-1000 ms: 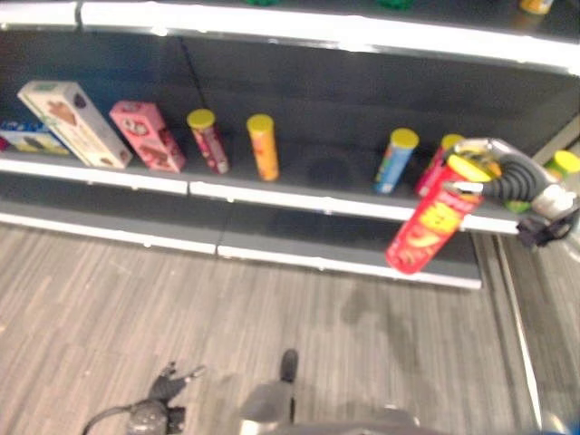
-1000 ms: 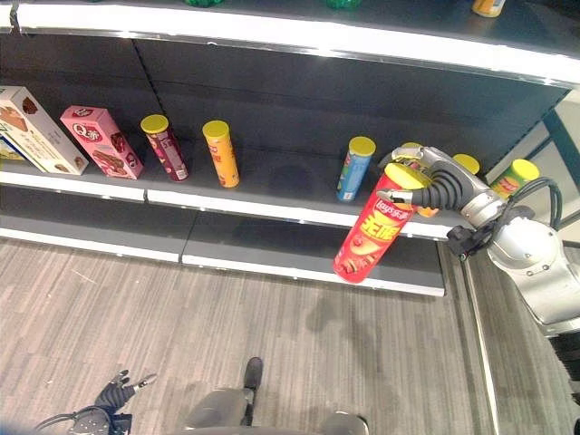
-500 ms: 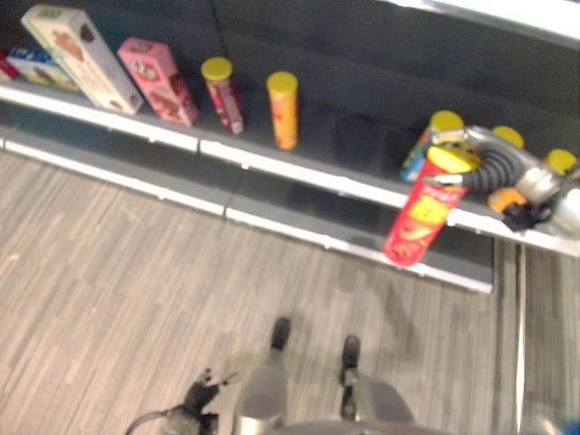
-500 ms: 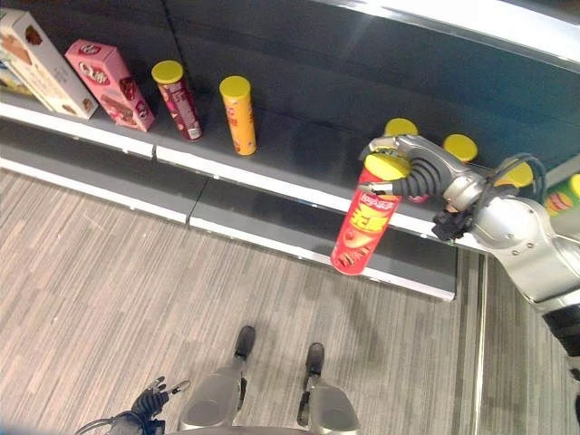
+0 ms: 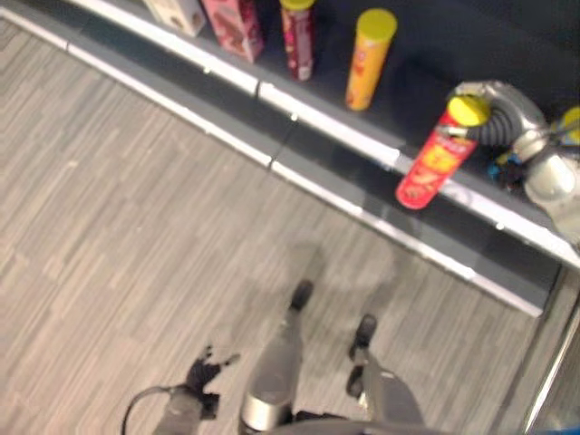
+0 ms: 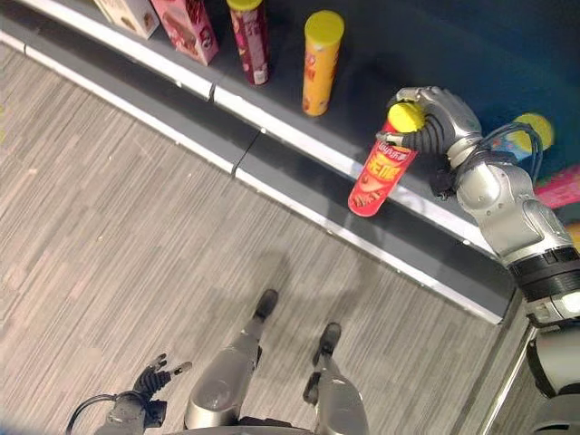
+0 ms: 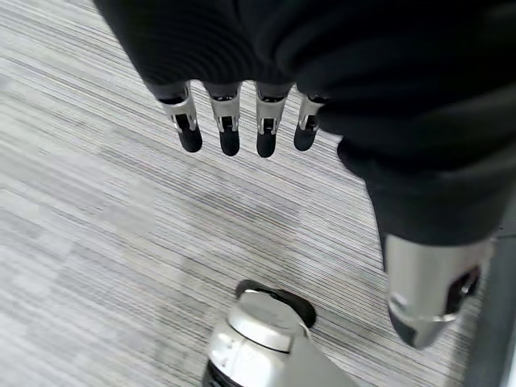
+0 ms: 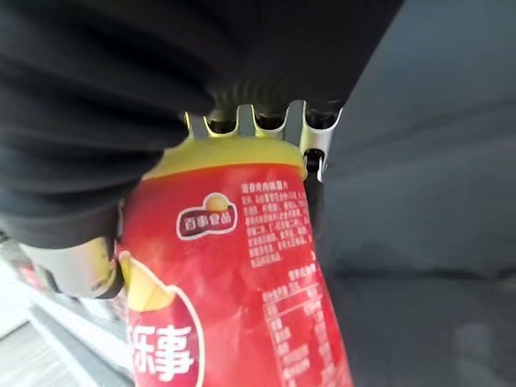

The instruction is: Put the goods on the table back onto the shelves and tidy them up.

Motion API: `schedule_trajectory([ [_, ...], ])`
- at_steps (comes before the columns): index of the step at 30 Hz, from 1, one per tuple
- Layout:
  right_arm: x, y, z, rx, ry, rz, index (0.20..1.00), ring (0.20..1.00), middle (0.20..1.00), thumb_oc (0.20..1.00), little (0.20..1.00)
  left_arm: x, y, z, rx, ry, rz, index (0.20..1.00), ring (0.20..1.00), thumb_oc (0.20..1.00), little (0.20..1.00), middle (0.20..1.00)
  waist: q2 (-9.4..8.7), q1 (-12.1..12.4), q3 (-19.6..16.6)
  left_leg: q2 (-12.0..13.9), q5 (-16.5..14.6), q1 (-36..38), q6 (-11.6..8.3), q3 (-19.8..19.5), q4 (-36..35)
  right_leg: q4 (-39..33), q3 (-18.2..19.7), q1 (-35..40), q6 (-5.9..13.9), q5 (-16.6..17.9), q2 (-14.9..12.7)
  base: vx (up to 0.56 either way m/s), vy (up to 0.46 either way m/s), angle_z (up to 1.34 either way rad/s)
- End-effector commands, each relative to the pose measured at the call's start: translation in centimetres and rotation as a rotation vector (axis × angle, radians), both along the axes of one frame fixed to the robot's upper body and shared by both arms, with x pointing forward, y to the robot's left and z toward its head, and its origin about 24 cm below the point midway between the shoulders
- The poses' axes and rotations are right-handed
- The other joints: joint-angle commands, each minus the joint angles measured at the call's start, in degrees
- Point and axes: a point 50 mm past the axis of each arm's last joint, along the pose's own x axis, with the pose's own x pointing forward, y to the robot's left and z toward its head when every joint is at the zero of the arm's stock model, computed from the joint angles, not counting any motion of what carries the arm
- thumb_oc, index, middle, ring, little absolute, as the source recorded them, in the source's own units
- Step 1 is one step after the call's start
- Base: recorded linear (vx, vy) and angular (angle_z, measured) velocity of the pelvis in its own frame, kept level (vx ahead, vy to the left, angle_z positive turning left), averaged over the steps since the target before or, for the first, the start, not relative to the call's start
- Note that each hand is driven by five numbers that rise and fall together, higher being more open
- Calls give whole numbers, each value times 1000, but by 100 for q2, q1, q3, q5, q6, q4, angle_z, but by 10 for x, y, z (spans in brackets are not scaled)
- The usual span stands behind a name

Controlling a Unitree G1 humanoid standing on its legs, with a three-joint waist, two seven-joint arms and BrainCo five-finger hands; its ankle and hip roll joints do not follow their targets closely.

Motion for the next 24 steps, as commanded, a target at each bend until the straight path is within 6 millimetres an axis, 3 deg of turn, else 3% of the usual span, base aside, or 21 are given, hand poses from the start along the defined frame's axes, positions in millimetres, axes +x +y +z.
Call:
schedule_trajectory([
  [1,-3,9,43,-9,-209,7,200,200,200,200,200,-5,12,4,40,-13,11,1000,1000,1000,1000,1000,-166,-47,-328,134,-621,-211,-215,197,376,360,452,-587,394,-8,-527,-9,14,5],
  [12,-3,-6,85,-26,-472,-162,200,200,200,200,200,11,-5,6,28,-65,-21,1000,1000,1000,1000,1000,70,9,-180,83,-498,-378,-191,173,197,340,430,-792,425,24,-588,1,2,1],
  [17,-7,-7,93,-22,-546,-187,200,200,200,200,200,14,-9,4,30,-55,-14,1000,1000,1000,1000,1000,124,10,-186,57,-481,-419,-193,135,170,367,375,-819,437,5,-626,6,13,7],
  [24,6,-7,90,-61,-504,-239,200,200,200,200,200,19,-11,3,38,-55,-12,1000,1000,1000,1000,1000,98,54,-157,64,-450,-476,-209,123,141,351,347,-877,448,33,-640,-3,-1,2],
])
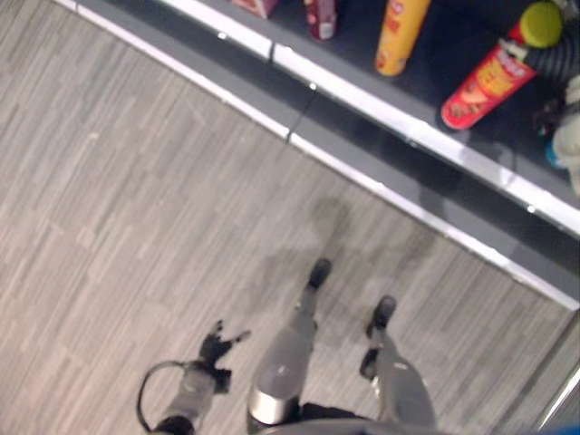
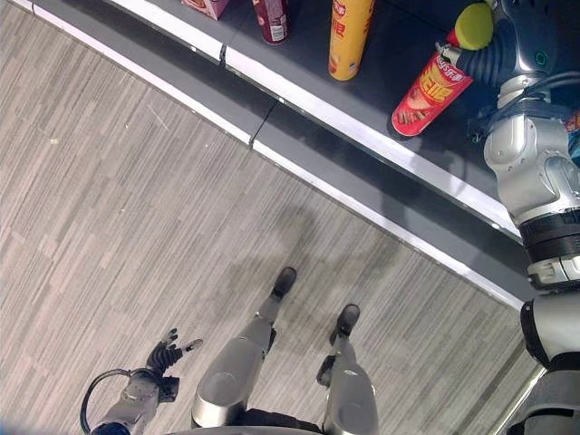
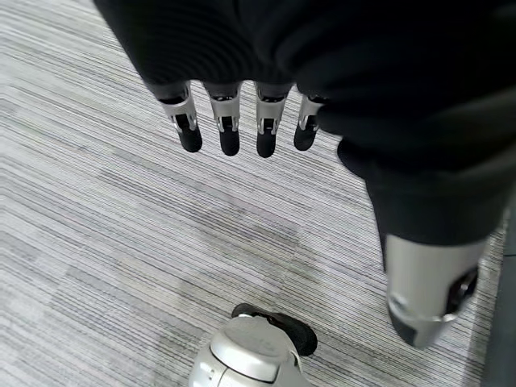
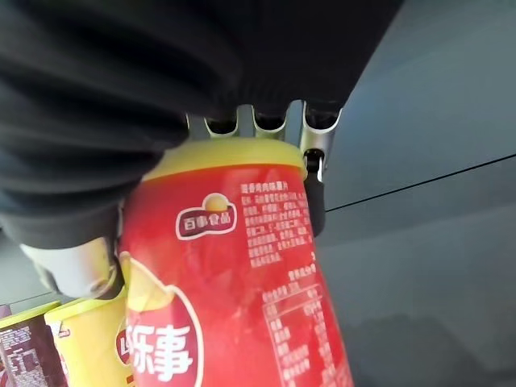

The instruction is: Put the goods on the table back onto the shelves and tidy them up.

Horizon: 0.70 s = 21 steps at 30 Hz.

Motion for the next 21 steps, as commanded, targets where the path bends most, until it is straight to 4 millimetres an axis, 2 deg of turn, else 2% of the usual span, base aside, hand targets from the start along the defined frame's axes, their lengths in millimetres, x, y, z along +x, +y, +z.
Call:
schedule_trajectory([
  [1,-2,11,23,-61,-96,6,200,200,200,200,200,-17,5,-7,20,47,21,1000,1000,1000,1000,1000,-187,5,-414,185,-523,-248,-228,226,224,353,398,-688,378,82,-541,-6,2,4],
  [12,11,7,10,-54,-62,-67,200,200,200,200,200,-16,4,-9,32,54,46,1000,1000,1000,1000,1000,-109,56,-325,164,-462,-336,-248,205,171,377,350,-778,389,87,-557,-1,1,1],
  [21,11,0,15,-59,-102,-127,200,200,200,200,200,-11,2,-8,40,45,42,1000,1000,1000,1000,1000,-34,60,-344,165,-434,-370,-257,228,106,386,336,-853,411,104,-579,0,0,0],
])
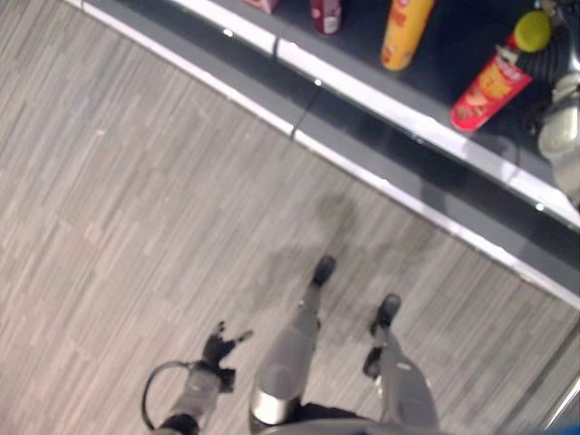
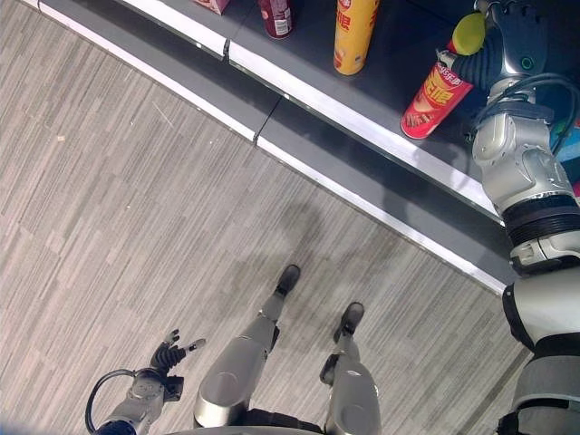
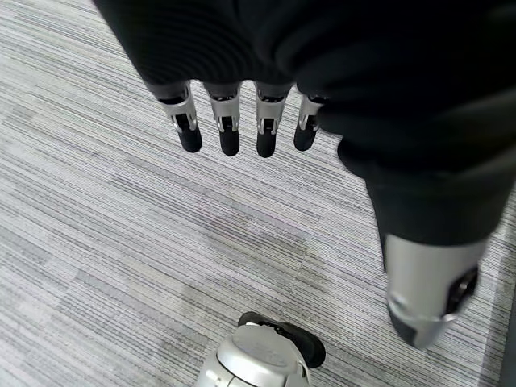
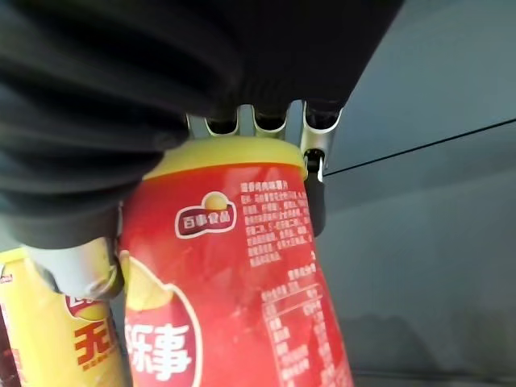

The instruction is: Put the goods on the table back onto the shelves and tidy them up.

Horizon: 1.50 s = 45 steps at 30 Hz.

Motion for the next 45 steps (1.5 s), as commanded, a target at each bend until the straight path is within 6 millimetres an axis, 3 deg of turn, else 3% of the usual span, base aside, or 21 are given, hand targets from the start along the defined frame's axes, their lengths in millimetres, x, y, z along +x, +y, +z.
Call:
schedule_trajectory([
  [1,-3,7,23,-62,-92,-19,200,200,200,200,200,-10,5,-5,38,38,9,1000,1000,1000,1000,1000,-161,41,-320,171,-473,-228,-231,241,106,386,355,-728,410,101,-578,0,0,0],
  [32,-4,-1,12,-43,-126,-69,200,200,200,200,200,5,-11,4,9,-46,-36,1000,1000,1000,1000,1000,-6,78,-413,148,-477,-200,-214,226,74,375,303,-670,440,47,-597,0,1,0],
  [33,-4,-1,12,-43,-126,-69,460,460,460,460,460,5,-11,4,9,-46,-36,1000,1000,1000,1000,1000,-6,77,-413,148,-477,-199,-214,226,74,374,302,-669,441,47,-597,0,0,0],
  [34,-5,-4,11,-56,-125,-88,1000,1000,1000,1000,1000,5,-10,4,8,-50,-35,1000,1000,1000,1000,1000,5,87,-413,146,-470,-196,-218,230,66,373,288,-663,445,44,-601,4,11,4],
  [45,-6,-9,5,-64,-122,-117,1000,1000,1000,1000,1000,7,-15,6,-2,-66,-46,1000,1000,1000,1000,1000,-7,73,-429,141,-498,-163,-213,252,81,352,287,-597,456,42,-626,2,2,2],
])
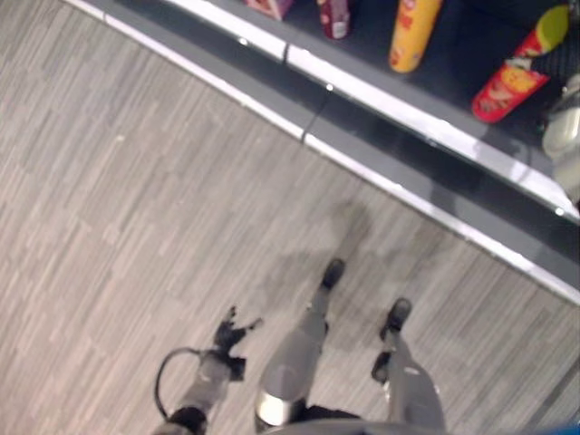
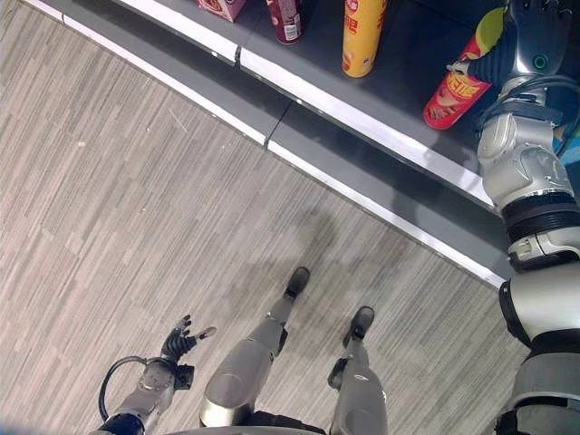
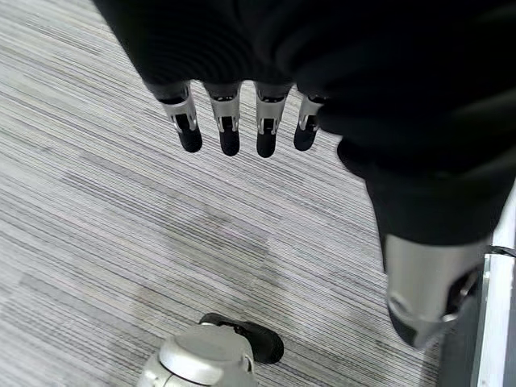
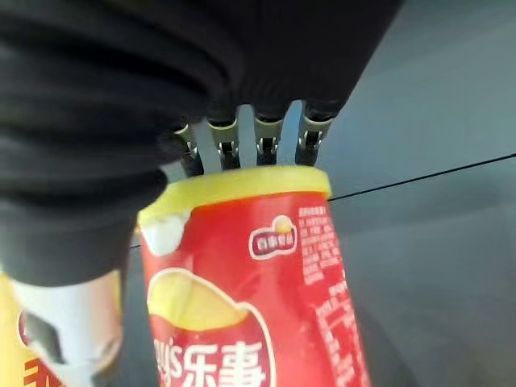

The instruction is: Put the goods on the table back onto the shelves and tidy them up.

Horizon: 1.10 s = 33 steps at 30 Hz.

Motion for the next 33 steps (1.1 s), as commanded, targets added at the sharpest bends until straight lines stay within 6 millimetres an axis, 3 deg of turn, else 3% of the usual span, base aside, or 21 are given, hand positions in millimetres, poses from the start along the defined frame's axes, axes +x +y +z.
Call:
schedule_trajectory([
  [1,-5,-1,5,-60,-52,-21,1000,1000,1000,1000,1000,-12,4,-5,26,32,6,1000,1000,1000,1000,1000,-276,80,-266,146,-611,-76,-200,265,81,352,408,-569,443,5,-638,0,0,0],
  [16,-5,-1,5,-60,-52,-21,1000,1000,1000,1000,1000,-12,4,-5,26,32,6,1000,1000,1000,1000,1000,-276,80,-266,146,-611,-76,-200,265,81,352,408,-569,443,5,-638,0,0,0],
  [18,-7,6,0,-68,-83,10,1000,1000,1000,1000,1000,-14,5,-9,37,61,14,1000,1000,1000,1000,1000,-349,32,-374,163,-661,25,-192,287,97,313,410,-454,455,-6,-638,44,18,1],
  [19,-22,17,-10,-51,-176,91,1000,1000,1000,1000,1000,-18,6,-13,40,92,46,1000,1000,1000,1000,1000,-437,-95,-519,200,-747,205,-171,312,85,266,394,-275,461,-25,-626,271,151,2],
  [20,-75,22,-94,136,-44,287,1000,1000,1000,1000,1000,-51,19,-27,71,231,118,1000,1000,1000,1000,1000,-714,-428,-926,251,-952,796,-84,499,-35,306,356,220,493,-106,-696,357,471,18],
  [21,-115,22,-162,324,152,322,1000,1000,1000,1000,1000,-72,28,-32,99,286,194,1000,1000,1000,1000,1000,-1018,-950,-1272,197,-1220,1272,130,975,18,315,831,271,608,92,-736,286,505,70],
  [24,-122,16,-171,422,161,329,1000,1000,1000,1000,1000,-77,38,-32,127,297,213,1000,1000,1000,1000,1000,-1177,-1262,-1369,194,-1399,1470,249,1394,120,320,1264,98,678,277,-692,-7,280,-55],
  [27,-122,12,-174,436,181,325,1000,1000,1000,1000,1000,-80,45,-32,144,317,222,1000,1000,1000,1000,1000,-1261,-1308,-1368,201,-1496,1597,296,1632,178,304,1498,7,701,374,-641,-22,71,-331],
  [29,-123,2,-175,427,219,301,1000,1000,1000,1000,1000,-82,53,-30,155,322,232,1000,1000,1000,1000,1000,-1326,-1397,-1419,183,-1634,1776,378,1888,243,237,1658,-53,739,486,-604,-28,78,-67],
  [33,-128,-9,-173,427,207,254,1000,1000,1000,1000,1000,-80,50,-31,144,317,225,1000,1000,1000,1000,1000,-1307,-1485,-1471,125,-1674,1921,428,1988,219,298,1721,-40,764,533,-652,-12,34,2],
])
